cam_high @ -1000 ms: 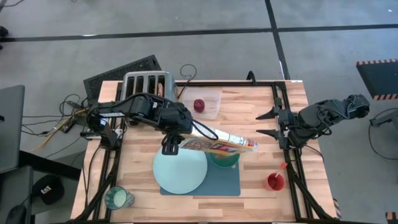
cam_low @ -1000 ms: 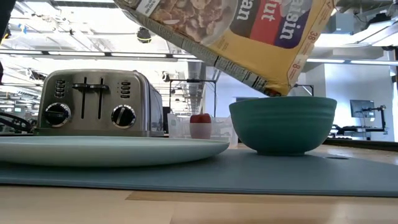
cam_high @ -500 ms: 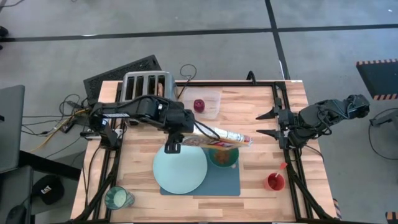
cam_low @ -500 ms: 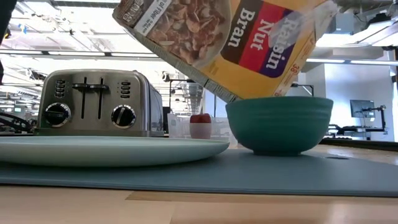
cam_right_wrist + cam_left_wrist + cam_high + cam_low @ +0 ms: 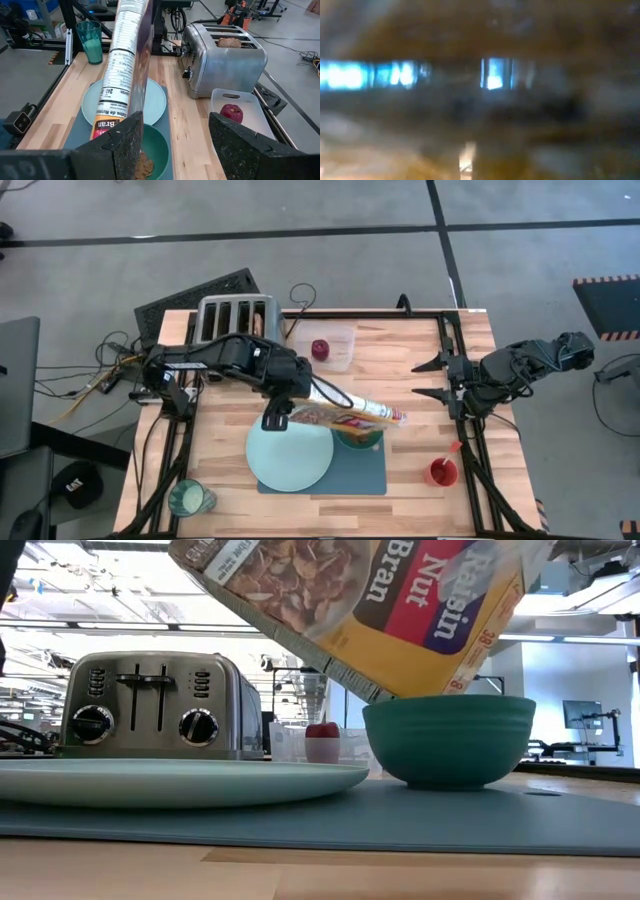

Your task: Arrange a breakfast setting

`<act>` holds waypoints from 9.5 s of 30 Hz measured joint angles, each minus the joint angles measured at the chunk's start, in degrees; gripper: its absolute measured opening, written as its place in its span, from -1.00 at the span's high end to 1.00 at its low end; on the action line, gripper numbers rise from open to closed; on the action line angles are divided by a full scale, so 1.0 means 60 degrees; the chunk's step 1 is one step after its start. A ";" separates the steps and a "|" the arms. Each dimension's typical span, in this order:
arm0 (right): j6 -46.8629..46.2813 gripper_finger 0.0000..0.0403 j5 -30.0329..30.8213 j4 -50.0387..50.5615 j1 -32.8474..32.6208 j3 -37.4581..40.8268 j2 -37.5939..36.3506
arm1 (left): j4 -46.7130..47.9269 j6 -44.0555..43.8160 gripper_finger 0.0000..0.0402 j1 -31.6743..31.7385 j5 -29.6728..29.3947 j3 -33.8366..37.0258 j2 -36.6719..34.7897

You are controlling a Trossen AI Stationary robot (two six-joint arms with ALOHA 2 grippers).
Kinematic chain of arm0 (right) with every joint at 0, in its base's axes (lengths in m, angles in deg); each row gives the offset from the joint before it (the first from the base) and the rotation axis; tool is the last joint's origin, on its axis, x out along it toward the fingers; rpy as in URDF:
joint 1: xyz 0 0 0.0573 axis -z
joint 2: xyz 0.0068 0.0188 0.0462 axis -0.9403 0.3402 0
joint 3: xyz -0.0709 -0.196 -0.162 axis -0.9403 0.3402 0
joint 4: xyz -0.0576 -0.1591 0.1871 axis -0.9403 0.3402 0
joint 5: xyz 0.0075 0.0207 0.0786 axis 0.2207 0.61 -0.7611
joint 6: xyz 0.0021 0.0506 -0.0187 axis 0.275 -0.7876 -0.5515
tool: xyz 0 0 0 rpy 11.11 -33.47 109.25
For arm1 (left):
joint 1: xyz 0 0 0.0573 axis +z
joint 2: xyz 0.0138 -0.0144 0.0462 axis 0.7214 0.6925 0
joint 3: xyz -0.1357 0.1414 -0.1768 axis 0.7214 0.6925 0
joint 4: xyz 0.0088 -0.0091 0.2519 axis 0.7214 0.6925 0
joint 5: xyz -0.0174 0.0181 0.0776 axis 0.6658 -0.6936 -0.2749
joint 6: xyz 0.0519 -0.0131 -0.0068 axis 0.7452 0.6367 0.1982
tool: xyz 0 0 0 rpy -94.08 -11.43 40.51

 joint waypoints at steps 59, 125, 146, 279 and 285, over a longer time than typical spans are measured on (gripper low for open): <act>-0.0069 -0.27 0.0199 -0.0020 0.0000 0.0000 -0.0003 | -0.0006 -0.0663 0.28 -0.0188 -0.0512 -0.0069 -0.0157; 0.0182 -0.27 0.0199 -0.0554 0.0000 0.0000 -0.0026 | -0.0015 -0.1077 0.28 -0.0245 0.0432 -0.0058 -0.0012; 0.0182 -0.27 0.0199 -0.0560 0.0000 0.0000 -0.0025 | -0.0001 -0.1161 0.28 -0.0037 0.1174 -0.0058 -0.0066; 0.0178 -0.27 0.0170 -0.0561 0.0000 0.0000 -0.0015 | 0.0000 -0.0998 0.28 0.0546 0.0624 -0.0062 -0.0055; 0.0178 -0.27 0.0170 -0.0558 0.0000 0.0000 -0.0014 | 0.0007 -0.0844 0.28 0.0631 0.0822 -0.0062 -0.0051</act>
